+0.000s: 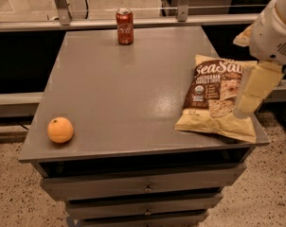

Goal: Move coke can near orange

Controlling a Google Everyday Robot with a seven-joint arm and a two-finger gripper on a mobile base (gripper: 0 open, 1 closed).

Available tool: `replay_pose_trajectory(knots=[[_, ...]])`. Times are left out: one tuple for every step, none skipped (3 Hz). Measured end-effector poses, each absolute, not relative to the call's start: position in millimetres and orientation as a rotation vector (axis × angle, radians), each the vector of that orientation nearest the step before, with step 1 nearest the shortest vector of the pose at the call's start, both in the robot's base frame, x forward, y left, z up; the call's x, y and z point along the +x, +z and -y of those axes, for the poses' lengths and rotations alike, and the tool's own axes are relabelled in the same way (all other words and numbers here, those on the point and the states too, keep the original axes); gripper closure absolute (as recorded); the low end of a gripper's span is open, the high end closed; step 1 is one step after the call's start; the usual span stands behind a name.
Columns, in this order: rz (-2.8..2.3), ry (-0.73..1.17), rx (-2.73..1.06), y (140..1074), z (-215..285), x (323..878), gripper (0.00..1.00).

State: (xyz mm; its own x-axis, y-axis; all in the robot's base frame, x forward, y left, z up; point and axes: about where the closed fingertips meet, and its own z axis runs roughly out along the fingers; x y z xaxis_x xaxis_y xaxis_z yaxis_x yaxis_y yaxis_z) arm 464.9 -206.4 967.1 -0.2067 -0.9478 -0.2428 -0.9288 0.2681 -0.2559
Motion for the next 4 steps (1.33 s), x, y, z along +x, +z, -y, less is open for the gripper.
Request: replay_pose_trajectory(knots=[[-2.120, 0.010, -1.636, 954.9, 180.5, 528.5, 0.00], [-2.017, 0.100, -1.536, 959.0, 141.7, 596.5, 0.00], [-1.905, 0.149, -1.412, 975.2, 100.7, 650.2, 0.00], [-1.903, 0.158, -1.412, 974.3, 99.1, 650.1, 0.00]])
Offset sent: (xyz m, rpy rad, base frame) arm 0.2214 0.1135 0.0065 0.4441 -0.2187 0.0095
